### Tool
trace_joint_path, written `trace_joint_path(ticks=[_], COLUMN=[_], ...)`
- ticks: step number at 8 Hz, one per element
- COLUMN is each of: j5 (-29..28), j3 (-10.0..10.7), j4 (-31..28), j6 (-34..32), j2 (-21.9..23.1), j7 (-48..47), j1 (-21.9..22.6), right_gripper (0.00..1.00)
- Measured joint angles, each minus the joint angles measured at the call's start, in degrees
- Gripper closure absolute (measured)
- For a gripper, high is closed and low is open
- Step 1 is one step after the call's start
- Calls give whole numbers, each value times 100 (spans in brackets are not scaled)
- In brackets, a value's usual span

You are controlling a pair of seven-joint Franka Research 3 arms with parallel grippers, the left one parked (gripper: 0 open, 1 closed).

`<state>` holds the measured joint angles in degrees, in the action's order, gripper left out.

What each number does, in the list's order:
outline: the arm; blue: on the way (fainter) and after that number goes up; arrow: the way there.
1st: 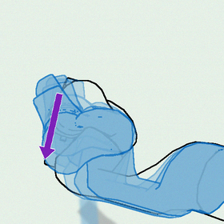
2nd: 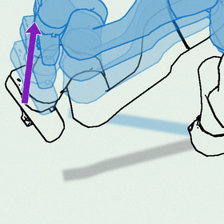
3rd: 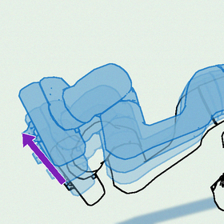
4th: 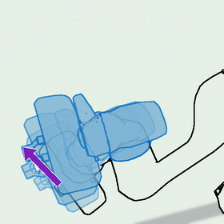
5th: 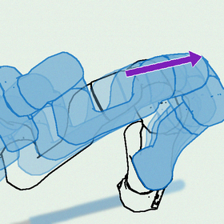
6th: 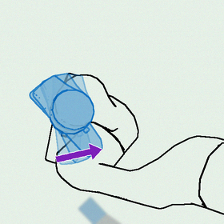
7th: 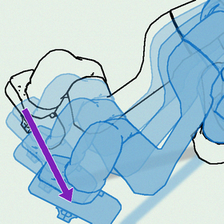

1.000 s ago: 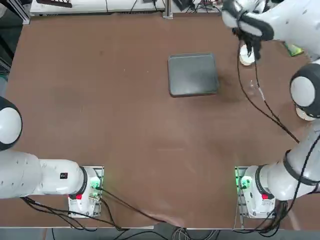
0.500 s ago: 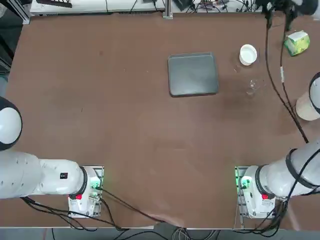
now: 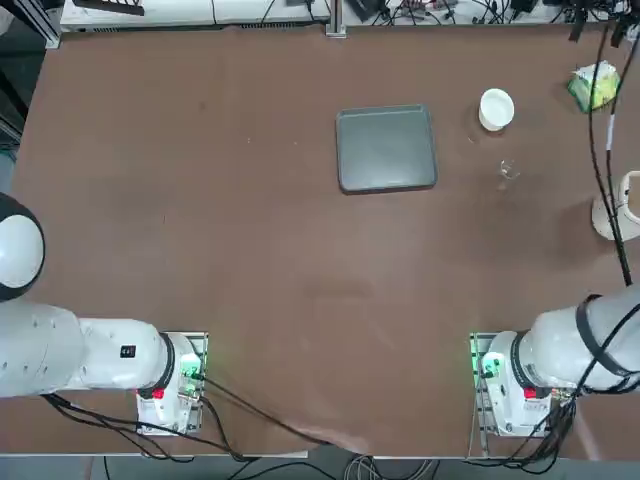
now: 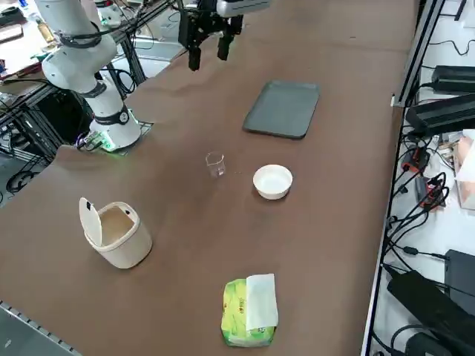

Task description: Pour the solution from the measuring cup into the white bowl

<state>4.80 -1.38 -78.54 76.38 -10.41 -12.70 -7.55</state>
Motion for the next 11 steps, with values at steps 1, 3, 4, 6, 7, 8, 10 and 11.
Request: trace_joint_path(ticks=[1,3,4,6,7,8,10,11], j5=[-72,-337,-457,-524,-547,-550,-547,-534], j3=[-23,-243,-292,-253,-164,-8,360,433], j4=[0,-4,-19,-171,-332,-610,-1239,-1343], j6=[229,400,402,505,676,950,1410,1464], j2=[11,37,121,425,585,748,1086,1174], j7=[231,468,838,1692,1847,1873,1890,1890], j1=[-53,-68,-77,-112,-19,190,667,787], right_gripper=[1,1,1,0,0,0,0,0])
